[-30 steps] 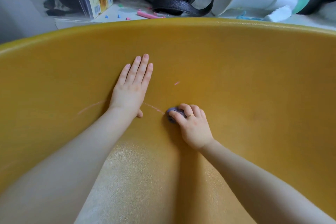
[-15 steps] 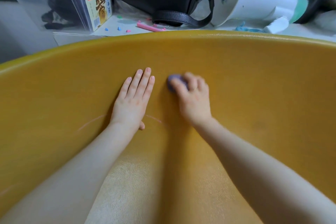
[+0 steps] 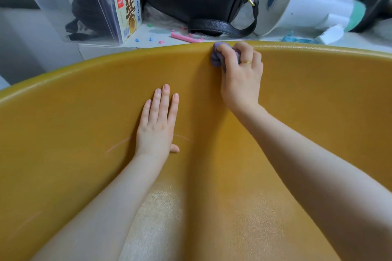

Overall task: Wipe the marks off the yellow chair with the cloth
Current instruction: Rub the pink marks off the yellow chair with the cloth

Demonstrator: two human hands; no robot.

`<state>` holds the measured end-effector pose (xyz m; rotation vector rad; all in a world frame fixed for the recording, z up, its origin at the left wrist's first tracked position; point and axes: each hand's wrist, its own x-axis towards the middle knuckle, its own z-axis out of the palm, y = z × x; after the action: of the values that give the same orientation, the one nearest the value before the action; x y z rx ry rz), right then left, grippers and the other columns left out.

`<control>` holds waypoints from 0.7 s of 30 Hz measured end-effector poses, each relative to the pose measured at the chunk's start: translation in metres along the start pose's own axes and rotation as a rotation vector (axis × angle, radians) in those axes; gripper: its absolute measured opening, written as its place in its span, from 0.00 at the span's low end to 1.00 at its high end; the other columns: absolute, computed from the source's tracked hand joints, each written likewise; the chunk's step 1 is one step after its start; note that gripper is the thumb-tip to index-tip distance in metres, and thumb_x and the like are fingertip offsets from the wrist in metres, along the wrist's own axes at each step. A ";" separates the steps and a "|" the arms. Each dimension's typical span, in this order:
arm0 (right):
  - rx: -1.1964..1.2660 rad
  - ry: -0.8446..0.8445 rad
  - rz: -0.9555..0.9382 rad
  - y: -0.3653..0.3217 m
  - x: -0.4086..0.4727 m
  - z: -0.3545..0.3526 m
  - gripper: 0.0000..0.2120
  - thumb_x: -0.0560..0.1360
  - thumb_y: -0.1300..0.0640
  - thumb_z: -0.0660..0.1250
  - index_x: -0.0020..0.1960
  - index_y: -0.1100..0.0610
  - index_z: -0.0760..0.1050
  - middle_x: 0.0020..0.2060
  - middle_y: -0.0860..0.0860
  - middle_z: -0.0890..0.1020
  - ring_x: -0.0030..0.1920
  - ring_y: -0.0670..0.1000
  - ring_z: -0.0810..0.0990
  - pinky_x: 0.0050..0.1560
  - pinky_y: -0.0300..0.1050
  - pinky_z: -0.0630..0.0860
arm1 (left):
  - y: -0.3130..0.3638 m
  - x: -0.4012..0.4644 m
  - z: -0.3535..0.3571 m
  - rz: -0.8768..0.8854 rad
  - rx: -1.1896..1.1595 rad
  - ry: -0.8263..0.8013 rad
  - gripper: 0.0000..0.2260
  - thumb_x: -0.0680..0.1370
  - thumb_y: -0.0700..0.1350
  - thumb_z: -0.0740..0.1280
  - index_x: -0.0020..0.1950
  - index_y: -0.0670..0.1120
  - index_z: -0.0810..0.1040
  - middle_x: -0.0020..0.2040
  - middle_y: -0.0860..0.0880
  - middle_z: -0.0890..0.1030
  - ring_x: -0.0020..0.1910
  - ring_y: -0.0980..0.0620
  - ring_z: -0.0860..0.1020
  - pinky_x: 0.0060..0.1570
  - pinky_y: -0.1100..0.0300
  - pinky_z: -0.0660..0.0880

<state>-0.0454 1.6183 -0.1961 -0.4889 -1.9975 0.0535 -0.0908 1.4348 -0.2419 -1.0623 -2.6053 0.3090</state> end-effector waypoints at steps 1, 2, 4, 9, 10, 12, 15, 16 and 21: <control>0.005 0.013 -0.002 -0.002 0.000 0.003 0.19 0.71 0.64 0.63 0.59 0.51 0.70 0.56 0.59 0.73 0.50 0.56 0.64 0.49 0.47 0.60 | -0.001 0.001 0.001 0.009 -0.001 0.015 0.62 0.65 0.66 0.69 0.63 0.39 0.19 0.70 0.39 0.24 0.73 0.41 0.34 0.66 0.50 0.31; 0.009 0.015 -0.010 -0.003 -0.006 0.007 0.19 0.71 0.64 0.63 0.60 0.51 0.68 0.57 0.57 0.70 0.51 0.56 0.63 0.50 0.48 0.60 | -0.002 0.001 0.003 0.016 -0.001 0.024 0.62 0.64 0.66 0.69 0.64 0.39 0.19 0.67 0.39 0.22 0.73 0.41 0.34 0.66 0.50 0.32; 0.025 -0.033 -0.075 -0.003 -0.033 0.017 0.19 0.71 0.61 0.63 0.60 0.50 0.66 0.57 0.54 0.64 0.53 0.57 0.64 0.52 0.49 0.61 | -0.004 0.002 0.003 0.016 0.035 0.051 0.65 0.60 0.69 0.70 0.68 0.39 0.24 0.68 0.37 0.26 0.75 0.41 0.40 0.68 0.51 0.36; 0.105 -0.458 -0.354 -0.010 -0.161 0.013 0.18 0.72 0.55 0.61 0.62 0.50 0.68 0.54 0.52 0.67 0.49 0.57 0.69 0.50 0.49 0.64 | -0.007 0.004 0.002 0.013 0.064 0.077 0.66 0.51 0.72 0.71 0.73 0.41 0.38 0.73 0.44 0.41 0.75 0.44 0.54 0.72 0.54 0.49; 0.117 -0.530 -0.338 -0.015 -0.186 0.007 0.18 0.72 0.54 0.61 0.62 0.49 0.68 0.53 0.52 0.68 0.48 0.56 0.70 0.49 0.48 0.65 | -0.006 0.004 0.003 0.028 0.053 0.076 0.65 0.55 0.70 0.71 0.72 0.40 0.33 0.71 0.42 0.33 0.76 0.43 0.48 0.71 0.53 0.43; 0.121 -0.582 -0.265 -0.024 -0.217 -0.002 0.16 0.73 0.54 0.59 0.61 0.48 0.69 0.53 0.51 0.70 0.47 0.54 0.71 0.46 0.46 0.69 | -0.005 0.004 0.007 0.049 0.003 0.018 0.61 0.64 0.66 0.69 0.68 0.40 0.23 0.64 0.40 0.22 0.75 0.42 0.37 0.69 0.52 0.34; 0.071 -0.613 -0.318 -0.022 -0.210 -0.005 0.17 0.70 0.55 0.57 0.59 0.47 0.70 0.50 0.50 0.70 0.42 0.53 0.71 0.42 0.42 0.65 | -0.007 -0.008 0.007 0.055 -0.007 -0.026 0.58 0.68 0.63 0.69 0.66 0.41 0.22 0.67 0.42 0.23 0.74 0.43 0.35 0.71 0.53 0.36; 0.054 -0.604 -0.334 -0.019 -0.196 -0.005 0.17 0.70 0.55 0.57 0.58 0.47 0.70 0.50 0.50 0.71 0.40 0.54 0.72 0.41 0.42 0.63 | -0.010 -0.014 0.006 0.040 0.004 -0.027 0.57 0.68 0.63 0.69 0.66 0.41 0.23 0.70 0.42 0.25 0.75 0.44 0.36 0.72 0.52 0.37; 0.026 -0.239 -0.163 -0.021 -0.086 0.009 0.17 0.71 0.60 0.64 0.59 0.51 0.69 0.47 0.57 0.78 0.40 0.59 0.74 0.37 0.47 0.70 | -0.039 -0.037 -0.002 -0.042 0.091 -0.076 0.59 0.66 0.65 0.68 0.68 0.38 0.24 0.73 0.37 0.32 0.74 0.41 0.36 0.69 0.51 0.34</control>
<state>-0.0268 1.5690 -0.2681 -0.3135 -2.2620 0.0379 -0.0905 1.3815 -0.2350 -0.9828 -2.6486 0.4625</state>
